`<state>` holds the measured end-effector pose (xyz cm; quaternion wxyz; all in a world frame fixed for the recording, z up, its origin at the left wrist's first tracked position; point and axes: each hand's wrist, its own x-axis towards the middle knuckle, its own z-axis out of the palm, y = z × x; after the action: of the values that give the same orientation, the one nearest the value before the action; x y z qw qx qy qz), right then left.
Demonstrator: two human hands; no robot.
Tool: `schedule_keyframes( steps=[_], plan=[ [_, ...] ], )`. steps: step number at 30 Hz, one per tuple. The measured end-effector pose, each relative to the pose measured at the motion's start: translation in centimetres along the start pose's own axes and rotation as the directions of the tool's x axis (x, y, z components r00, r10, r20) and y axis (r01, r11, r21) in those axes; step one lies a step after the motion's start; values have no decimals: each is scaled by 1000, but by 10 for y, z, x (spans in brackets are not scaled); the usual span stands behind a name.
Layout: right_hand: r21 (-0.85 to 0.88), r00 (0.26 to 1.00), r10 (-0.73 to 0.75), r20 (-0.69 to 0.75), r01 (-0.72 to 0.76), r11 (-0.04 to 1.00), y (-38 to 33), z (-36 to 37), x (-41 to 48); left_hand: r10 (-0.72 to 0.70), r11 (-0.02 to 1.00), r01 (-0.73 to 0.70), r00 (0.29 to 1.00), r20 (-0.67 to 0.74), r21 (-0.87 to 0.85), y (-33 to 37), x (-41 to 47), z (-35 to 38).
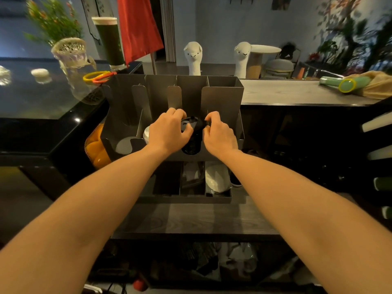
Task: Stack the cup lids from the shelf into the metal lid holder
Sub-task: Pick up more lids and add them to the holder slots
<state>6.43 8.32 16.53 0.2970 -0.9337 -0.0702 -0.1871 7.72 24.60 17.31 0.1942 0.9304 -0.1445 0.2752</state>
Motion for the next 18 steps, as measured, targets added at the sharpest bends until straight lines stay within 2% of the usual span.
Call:
schedule_keyframes(
  steps=[4,7,11,14,18],
  plan=[
    [57,1000,-22,12,21,998,-5,0,-28,-12,996,11,1000,-7,-88,8,-30,-6],
    [41,998,4,64,-6,999,2,4,-52,-90,986,102,991,99,-129,16,-54,-3],
    [-62,984,104,145,-96,993,27,8,-87,-148,977,183,951,273,-107,33,-82,15],
    [-146,963,188,193,-161,976,52,5,-108,-136,978,186,913,385,-96,50,-94,33],
    [-210,941,285,183,-246,946,85,-7,-126,-68,986,133,867,493,-98,76,-103,56]
  ],
)
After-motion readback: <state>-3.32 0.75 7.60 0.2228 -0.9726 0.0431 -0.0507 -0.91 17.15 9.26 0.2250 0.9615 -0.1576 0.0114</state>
